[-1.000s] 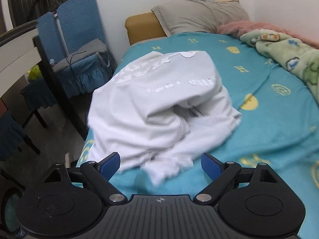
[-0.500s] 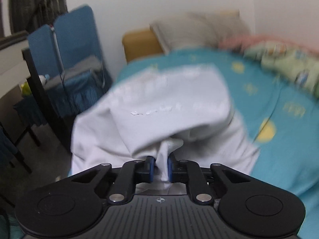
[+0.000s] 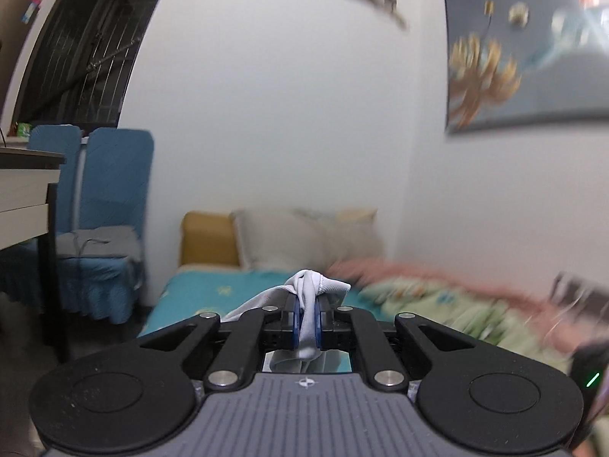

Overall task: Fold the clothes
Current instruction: 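Grasp the white T-shirt with the left gripper and lift it up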

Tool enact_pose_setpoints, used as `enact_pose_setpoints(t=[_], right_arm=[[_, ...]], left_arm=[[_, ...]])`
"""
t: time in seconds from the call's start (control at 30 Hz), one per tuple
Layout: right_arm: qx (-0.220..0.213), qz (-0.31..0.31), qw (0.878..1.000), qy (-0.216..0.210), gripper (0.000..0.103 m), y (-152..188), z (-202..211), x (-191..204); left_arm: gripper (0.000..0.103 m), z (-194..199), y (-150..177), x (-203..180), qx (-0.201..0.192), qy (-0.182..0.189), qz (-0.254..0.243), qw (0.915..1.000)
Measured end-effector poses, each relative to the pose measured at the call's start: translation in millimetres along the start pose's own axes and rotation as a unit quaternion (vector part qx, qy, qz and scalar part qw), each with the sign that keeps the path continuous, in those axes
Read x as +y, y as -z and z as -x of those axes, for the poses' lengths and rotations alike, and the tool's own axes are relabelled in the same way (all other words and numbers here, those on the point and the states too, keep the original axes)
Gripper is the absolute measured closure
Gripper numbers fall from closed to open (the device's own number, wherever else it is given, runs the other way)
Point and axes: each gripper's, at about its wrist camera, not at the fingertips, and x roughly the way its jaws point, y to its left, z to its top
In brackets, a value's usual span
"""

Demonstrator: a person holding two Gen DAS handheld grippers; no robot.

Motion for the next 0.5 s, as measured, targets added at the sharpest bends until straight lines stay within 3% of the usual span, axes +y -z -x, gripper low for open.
enact_pose_setpoints(t=[0.17, 0.33, 0.4, 0.5], right_arm=[[0.019, 0.009, 0.998, -0.058, 0.017, -3.8, 30.9, 27.8], [0.061, 0.053, 0.985, -0.155, 0.018, 3.9, 46.1, 79.7], [0.083, 0.083, 0.976, -0.184, 0.029, 15.3, 43.9, 102.7], [0.121, 0.128, 0.969, -0.176, 0.035, 36.5, 24.1, 123.5]], left_arm=[[0.095, 39.7, -16.1, 9.5, -0.030, 0.030, 0.032, 0.9986], [0.095, 51.1, -20.1, 24.5, -0.015, 0.033, 0.055, 0.9978], [0.095, 47.2, -18.7, 31.7, -0.008, 0.031, 0.054, 0.9980], [0.095, 33.4, -15.4, 46.8, 0.011, 0.037, 0.066, 0.9971]])
